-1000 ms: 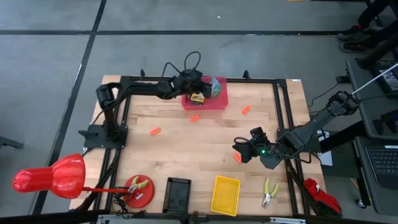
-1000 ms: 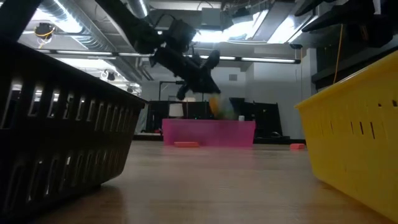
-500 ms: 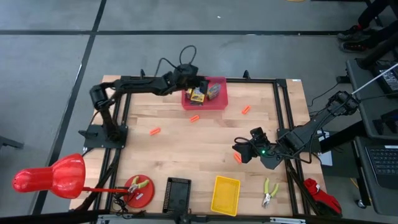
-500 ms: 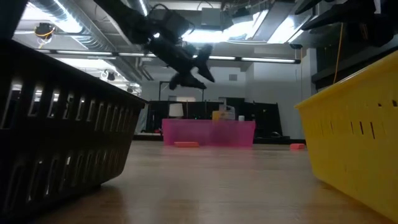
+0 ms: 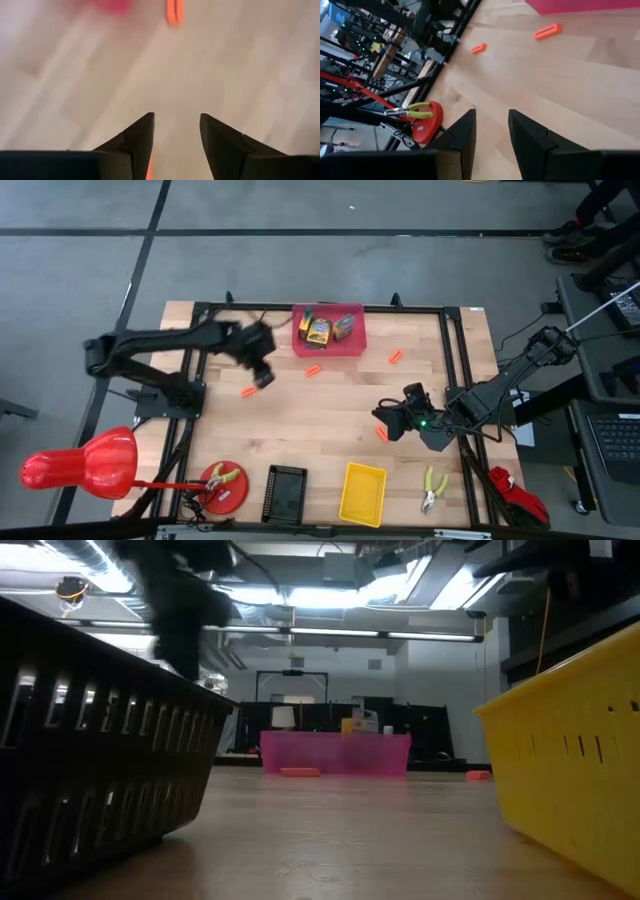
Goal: Pick & Place School Supplies
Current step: Put the orange eraser into the black bin
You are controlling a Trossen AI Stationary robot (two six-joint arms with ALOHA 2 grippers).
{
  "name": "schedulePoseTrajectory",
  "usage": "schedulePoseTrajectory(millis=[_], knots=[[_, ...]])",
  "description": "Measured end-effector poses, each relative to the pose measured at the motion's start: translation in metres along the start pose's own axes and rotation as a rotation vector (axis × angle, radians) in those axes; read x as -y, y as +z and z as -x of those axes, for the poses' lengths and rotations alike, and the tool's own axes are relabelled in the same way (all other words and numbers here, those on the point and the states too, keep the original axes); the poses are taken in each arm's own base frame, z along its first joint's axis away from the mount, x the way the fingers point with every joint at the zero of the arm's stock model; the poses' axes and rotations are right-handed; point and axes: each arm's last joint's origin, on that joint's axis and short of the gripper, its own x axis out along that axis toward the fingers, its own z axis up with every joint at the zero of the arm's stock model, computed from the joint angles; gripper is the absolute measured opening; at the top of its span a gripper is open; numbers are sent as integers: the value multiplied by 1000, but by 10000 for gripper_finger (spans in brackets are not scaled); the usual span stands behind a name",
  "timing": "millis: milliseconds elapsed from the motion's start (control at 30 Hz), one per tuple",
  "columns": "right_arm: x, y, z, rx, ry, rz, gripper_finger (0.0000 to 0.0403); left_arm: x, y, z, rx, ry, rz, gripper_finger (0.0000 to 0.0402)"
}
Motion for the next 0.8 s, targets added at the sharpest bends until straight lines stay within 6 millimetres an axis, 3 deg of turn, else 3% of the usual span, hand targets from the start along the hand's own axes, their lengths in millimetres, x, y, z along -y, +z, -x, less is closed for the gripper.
schedulePoseTrajectory(millis=[133, 233, 367, 500, 800], knots=[[-1, 0, 0, 7, 3, -4, 117, 6, -44, -6, -16, 37, 44, 152], [-1, 0, 0, 6, 5, -5, 117, 4, -66, -12, 4, 84, 102, 156], [-1, 0, 0, 4, 5, -5, 117, 4, -88, -19, 21, 141, 9, 161], [-1, 0, 0, 0, 6, -7, 117, 7, -99, -25, 42, 203, -147, 166], [-2, 0, 0, -15, 14, -25, 117, 8, -105, -39, 69, 166, -34, 171]])
